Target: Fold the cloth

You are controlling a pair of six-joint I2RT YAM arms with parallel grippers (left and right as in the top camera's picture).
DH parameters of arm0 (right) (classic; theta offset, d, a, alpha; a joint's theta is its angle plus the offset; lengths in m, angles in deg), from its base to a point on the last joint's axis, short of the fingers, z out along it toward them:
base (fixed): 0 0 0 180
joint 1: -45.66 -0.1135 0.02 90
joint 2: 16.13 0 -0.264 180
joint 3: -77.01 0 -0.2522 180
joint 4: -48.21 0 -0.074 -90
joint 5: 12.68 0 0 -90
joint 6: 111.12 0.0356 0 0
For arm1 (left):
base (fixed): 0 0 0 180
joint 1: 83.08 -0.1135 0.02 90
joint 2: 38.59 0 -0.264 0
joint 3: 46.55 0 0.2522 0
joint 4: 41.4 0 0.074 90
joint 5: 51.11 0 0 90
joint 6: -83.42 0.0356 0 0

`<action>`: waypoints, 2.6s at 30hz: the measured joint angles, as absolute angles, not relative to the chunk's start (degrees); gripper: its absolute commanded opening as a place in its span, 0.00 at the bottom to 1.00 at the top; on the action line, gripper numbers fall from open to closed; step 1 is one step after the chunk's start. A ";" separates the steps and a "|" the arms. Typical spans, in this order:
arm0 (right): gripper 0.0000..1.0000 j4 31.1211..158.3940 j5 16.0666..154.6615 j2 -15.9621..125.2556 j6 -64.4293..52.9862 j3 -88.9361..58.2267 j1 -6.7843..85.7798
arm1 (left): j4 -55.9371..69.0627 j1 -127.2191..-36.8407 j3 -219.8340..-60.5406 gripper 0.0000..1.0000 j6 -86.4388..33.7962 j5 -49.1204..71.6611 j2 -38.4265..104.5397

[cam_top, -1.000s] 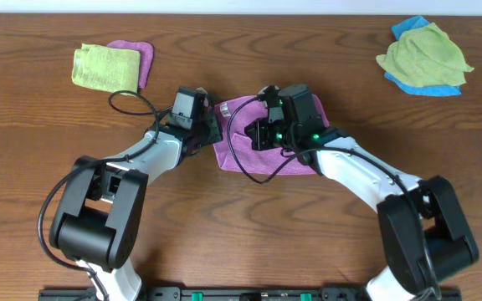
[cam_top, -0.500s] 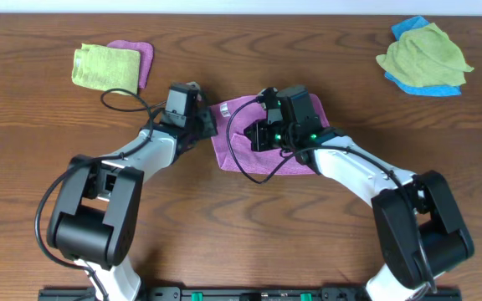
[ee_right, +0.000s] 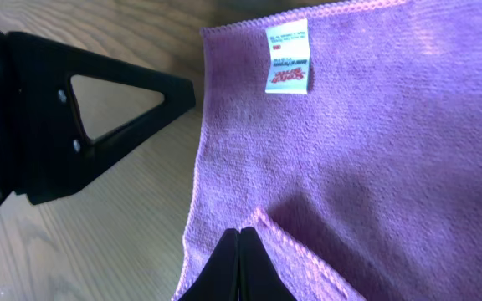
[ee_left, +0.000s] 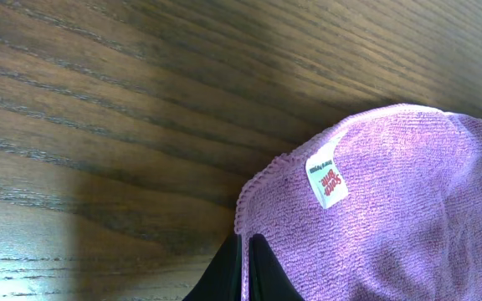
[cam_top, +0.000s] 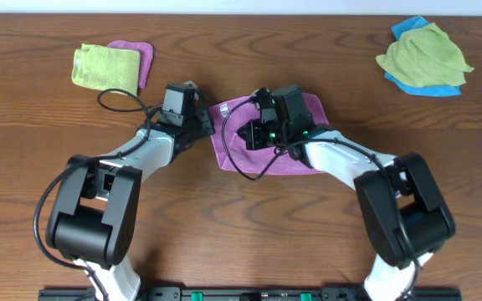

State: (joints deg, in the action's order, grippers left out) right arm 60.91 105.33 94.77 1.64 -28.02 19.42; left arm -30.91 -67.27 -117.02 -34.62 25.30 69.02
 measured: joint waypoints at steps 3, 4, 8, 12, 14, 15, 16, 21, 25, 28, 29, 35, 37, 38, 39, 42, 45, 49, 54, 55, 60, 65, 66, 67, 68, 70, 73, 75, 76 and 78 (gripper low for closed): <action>0.06 60.89 105.94 95.53 1.67 -26.69 19.42 | -30.89 -67.29 -117.02 0.06 -34.64 25.08 69.02; 0.11 60.89 106.10 95.77 1.69 -26.14 19.42 | -30.91 -67.27 -117.02 0.06 -34.62 25.00 69.02; 0.25 60.89 107.36 97.93 1.36 -24.02 19.64 | -30.89 -67.27 -117.02 0.06 -34.62 24.45 69.02; 0.41 61.24 109.24 100.47 1.86 -23.32 20.17 | -30.91 -67.27 -117.02 0.06 -34.62 24.23 69.02; 0.43 61.46 109.94 101.04 1.78 -23.32 20.49 | -30.89 -67.27 -117.02 0.06 -34.62 24.23 69.02; 0.46 61.55 110.29 101.15 1.84 -23.32 20.62 | -30.89 -67.27 -117.02 0.06 -34.62 24.23 69.02; 0.49 61.61 110.69 101.17 1.88 -23.30 20.71 | -30.89 -67.27 -117.02 0.06 -34.62 24.23 69.02; 0.50 61.70 113.02 101.15 1.86 -23.28 21.06 | -30.89 -67.31 -117.02 0.06 -34.62 24.23 69.02; 0.49 63.14 114.05 101.17 1.78 -23.21 21.06 | -30.89 -67.68 -117.02 0.06 -34.62 24.21 69.02; 0.48 65.74 114.47 101.15 0.90 -23.15 21.06 | -30.89 -68.29 -117.02 0.06 -34.62 24.21 69.02; 0.47 66.40 114.51 101.15 0.60 -23.10 21.06 | -30.87 -68.42 -117.02 0.06 -34.62 24.21 69.02; 0.49 68.61 113.11 101.17 -2.18 -22.95 21.11 | -30.82 -68.69 -117.02 0.06 -34.62 23.79 69.02; 0.49 68.65 112.00 101.17 -3.25 -22.86 21.21 | -30.82 -68.69 -117.02 0.06 -34.62 23.62 69.02; 0.49 68.65 111.54 101.15 -3.71 -22.84 21.28 | -30.82 -68.69 -117.02 0.06 -34.62 23.58 69.02; 0.49 68.69 111.21 101.15 -4.21 -22.82 21.35 | -30.82 -68.69 -117.02 0.06 -34.62 23.51 69.02; 0.49 69.24 110.88 101.15 -5.31 -22.62 21.43 | -30.82 -68.69 -117.02 0.06 -34.62 23.12 69.02; 0.45 69.92 110.66 101.15 -6.64 -22.47 21.43 | -30.82 -68.69 -117.02 0.06 -34.62 22.88 69.02; 0.35 70.42 109.99 101.15 -7.99 -22.43 21.43 | -30.82 -68.69 -117.02 0.06 -34.62 22.72 69.02; 0.13 71.10 109.16 101.15 -8.67 -22.43 21.54 | -30.85 -68.69 -117.02 0.06 -34.64 22.70 69.04; 0.10 71.14 109.05 101.15 -8.85 -22.43 21.54 | -30.85 -68.69 -117.02 0.06 -34.64 22.68 69.02; 0.01 71.16 108.78 101.15 -8.91 -22.43 21.56 | -33.16 -68.69 -117.02 0.06 -35.12 20.56 69.04; 0.01 71.40 108.78 101.15 -8.93 -22.43 21.56 | -36.70 -68.62 -117.04 0.06 -36.82 17.35 69.04; 0.01 71.43 108.78 101.15 -8.93 -22.43 21.56 | -36.90 -68.60 -117.04 0.06 -37.04 17.02 69.04; 0.01 71.40 108.76 101.15 -8.93 -22.43 21.56 | -36.94 -68.47 -117.04 0.06 -37.24 16.78 69.04; 0.01 71.43 108.76 101.15 -8.93 -22.43 21.56 | -36.99 -68.34 -117.04 0.06 -37.52 16.69 69.04; 0.01 71.45 108.78 101.15 -8.93 -22.43 21.56 | -37.10 -68.21 -117.04 0.06 -37.85 16.56 69.04; 0.01 71.43 108.76 101.15 -8.93 -22.43 21.56 | -37.12 -68.01 -117.04 0.06 -38.09 16.56 69.04; 0.01 71.45 108.78 101.15 -8.93 -22.43 21.56 | -37.16 -68.01 -117.04 0.06 -38.11 16.56 69.22; 0.01 71.45 108.78 101.15 -8.93 -22.43 21.56 | -37.27 -68.01 -117.04 0.06 -38.13 16.56 69.48; 0.01 71.45 108.78 101.15 -8.93 -22.43 21.54 | -37.34 -67.96 -117.08 0.06 -38.31 16.52 70.66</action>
State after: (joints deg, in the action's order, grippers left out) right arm 71.45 108.78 101.15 -8.93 -22.43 21.54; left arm -37.34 -67.96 -117.08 -38.31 16.52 70.66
